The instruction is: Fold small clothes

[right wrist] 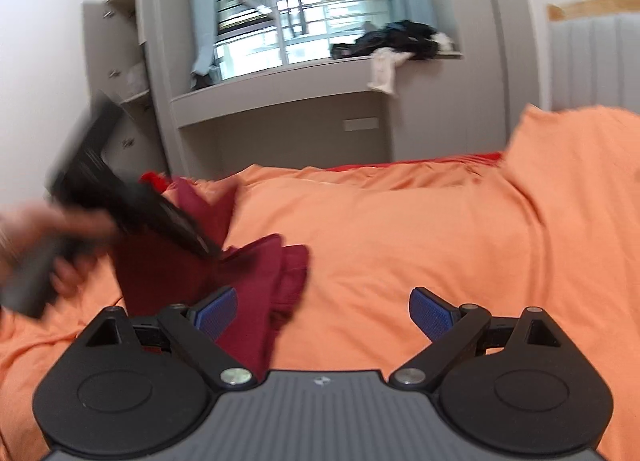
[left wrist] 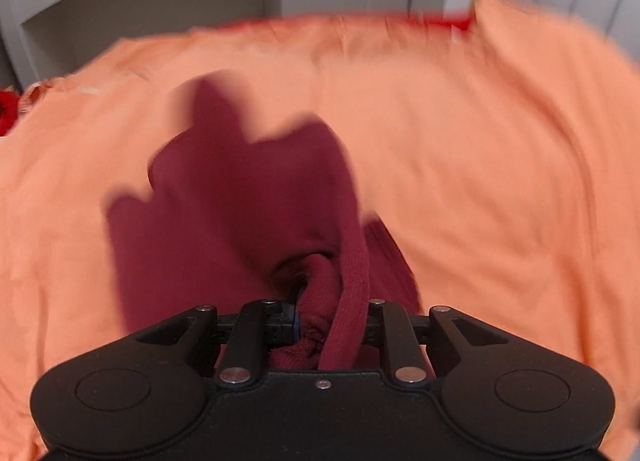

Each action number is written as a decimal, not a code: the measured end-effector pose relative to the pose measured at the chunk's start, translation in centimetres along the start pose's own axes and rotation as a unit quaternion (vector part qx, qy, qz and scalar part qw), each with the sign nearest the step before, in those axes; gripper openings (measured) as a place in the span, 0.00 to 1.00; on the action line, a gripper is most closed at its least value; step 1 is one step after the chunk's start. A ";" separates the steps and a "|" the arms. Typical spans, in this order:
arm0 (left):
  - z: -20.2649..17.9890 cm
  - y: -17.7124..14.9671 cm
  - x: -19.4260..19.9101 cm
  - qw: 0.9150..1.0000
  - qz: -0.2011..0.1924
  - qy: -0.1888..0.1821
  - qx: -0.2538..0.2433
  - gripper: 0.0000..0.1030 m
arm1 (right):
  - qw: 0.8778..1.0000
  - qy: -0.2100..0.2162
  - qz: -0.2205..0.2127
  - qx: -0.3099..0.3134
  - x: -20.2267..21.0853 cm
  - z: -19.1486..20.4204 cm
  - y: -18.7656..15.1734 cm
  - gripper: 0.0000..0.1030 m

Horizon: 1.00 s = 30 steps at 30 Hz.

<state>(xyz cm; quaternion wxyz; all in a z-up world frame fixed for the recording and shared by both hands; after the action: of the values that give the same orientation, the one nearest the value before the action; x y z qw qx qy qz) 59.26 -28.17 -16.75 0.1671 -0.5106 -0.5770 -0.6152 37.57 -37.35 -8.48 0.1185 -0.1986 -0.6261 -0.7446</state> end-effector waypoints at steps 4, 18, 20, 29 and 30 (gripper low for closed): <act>-1.1 -0.2 -0.9 0.999 -0.019 0.029 0.008 0.41 | 0.999 -0.019 -0.014 -0.030 1.1 -3.3 0.5 0.93; 2.0 -2.0 20.3 0.960 -0.249 -0.111 0.064 0.99 | 0.997 0.044 0.048 -0.038 -1.4 -2.4 -1.8 0.93; 4.7 -5.1 20.5 0.965 -0.243 -0.074 0.073 0.99 | 0.996 0.071 0.049 -0.009 -1.6 0.0 -1.9 0.91; 13.0 -17.1 18.8 0.969 -0.216 -0.014 0.119 0.99 | 0.990 0.118 0.077 0.009 -4.6 6.2 -2.2 0.64; 13.4 -17.5 18.9 0.968 -0.222 -0.010 0.115 0.99 | 0.990 0.118 0.081 0.009 -5.0 6.6 -2.4 0.64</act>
<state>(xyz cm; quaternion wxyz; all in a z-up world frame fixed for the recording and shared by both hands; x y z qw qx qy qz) 43.20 -4.26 -13.13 0.0784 -0.3535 -0.7442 -0.5613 42.00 -30.84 -11.88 0.2538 -0.1582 -0.5963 -0.7449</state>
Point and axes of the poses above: each gripper's, at about its wrist camera, not at the fingertips, and x roughly against the way its jaws point, z to its left, y to its top, the point moved 9 cm from there along -x, roughly the way its jaws point, and after that the axes turned 11 degrees about -y, right-handed, at the moved point
